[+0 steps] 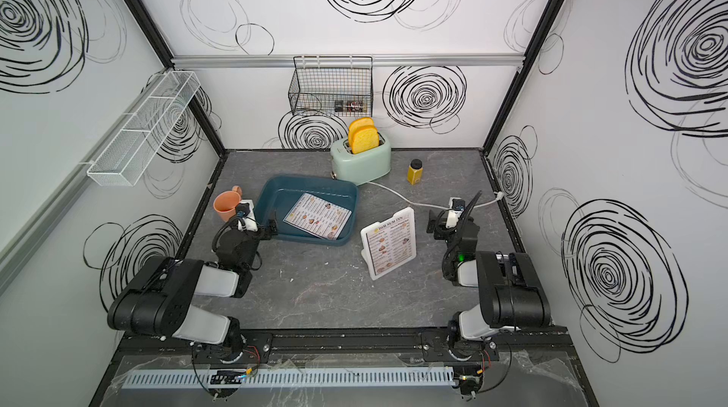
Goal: Replace the menus in the menu holders
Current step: Adjust the menu holder at the center of the board.
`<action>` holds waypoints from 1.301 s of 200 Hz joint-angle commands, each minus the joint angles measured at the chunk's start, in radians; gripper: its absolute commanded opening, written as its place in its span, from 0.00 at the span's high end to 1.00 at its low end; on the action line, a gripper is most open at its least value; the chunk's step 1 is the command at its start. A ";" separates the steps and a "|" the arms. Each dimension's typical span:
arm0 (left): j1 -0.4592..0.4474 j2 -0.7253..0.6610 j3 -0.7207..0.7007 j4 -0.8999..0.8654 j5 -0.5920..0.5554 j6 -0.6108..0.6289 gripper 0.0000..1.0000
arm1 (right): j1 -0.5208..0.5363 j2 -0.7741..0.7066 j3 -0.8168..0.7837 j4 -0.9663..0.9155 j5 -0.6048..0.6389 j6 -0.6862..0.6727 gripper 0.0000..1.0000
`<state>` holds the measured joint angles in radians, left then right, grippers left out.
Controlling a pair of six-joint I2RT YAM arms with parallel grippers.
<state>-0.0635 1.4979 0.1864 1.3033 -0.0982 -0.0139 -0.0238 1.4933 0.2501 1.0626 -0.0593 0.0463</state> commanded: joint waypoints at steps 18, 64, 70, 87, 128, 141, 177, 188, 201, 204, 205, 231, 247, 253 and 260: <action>0.007 -0.008 0.005 0.057 0.009 0.010 0.04 | 0.002 -0.012 0.023 0.013 0.010 -0.003 0.03; 0.008 -0.008 0.005 0.057 0.009 0.009 0.04 | 0.003 -0.011 0.024 0.013 0.008 -0.003 0.03; 0.008 -0.008 0.005 0.057 0.011 0.008 0.04 | 0.002 -0.011 0.025 0.011 0.009 -0.003 0.03; 0.014 -0.006 0.007 0.054 0.021 0.003 0.04 | 0.002 -0.010 0.025 0.011 0.008 -0.003 0.03; 0.060 -0.030 -0.042 0.129 0.048 -0.049 0.04 | 0.006 -0.031 0.019 0.013 0.033 -0.003 0.03; 0.080 -0.090 -0.051 0.088 0.067 -0.068 0.04 | 0.010 -0.114 0.032 -0.092 0.056 0.001 0.02; 0.094 -0.281 -0.031 -0.103 0.066 -0.085 0.04 | 0.004 -0.387 0.092 -0.436 0.095 0.094 0.03; 0.090 -0.323 -0.017 -0.158 0.072 -0.104 0.04 | 0.000 -0.463 0.120 -0.591 0.137 0.217 0.03; 0.088 -0.366 0.009 -0.243 0.085 -0.143 0.04 | -0.033 -0.541 0.156 -0.768 0.181 0.373 0.03; 0.087 -0.374 0.016 -0.265 0.090 -0.153 0.04 | -0.045 -0.556 0.164 -0.810 0.165 0.398 0.03; 0.087 -0.377 0.019 -0.272 0.094 -0.155 0.04 | -0.051 -0.562 0.166 -0.821 0.161 0.403 0.03; 0.049 -0.427 0.151 -0.557 0.137 -0.197 0.04 | -0.110 -0.661 0.210 -1.059 0.009 0.469 0.02; 0.008 -0.439 0.243 -0.751 0.167 -0.221 0.04 | -0.110 -0.717 0.235 -1.174 -0.024 0.474 0.02; -0.008 -0.447 0.268 -0.796 0.176 -0.232 0.04 | -0.110 -0.736 0.245 -1.216 -0.025 0.496 0.03; -0.026 -0.459 0.293 -0.842 0.184 -0.248 0.04 | -0.110 -0.753 0.261 -1.270 -0.024 0.517 0.03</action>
<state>-0.0376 1.0775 0.3828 0.7261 0.0223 -0.1925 -0.1337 0.7975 0.4587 0.0910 -0.0280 0.4519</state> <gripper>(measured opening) 0.959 0.975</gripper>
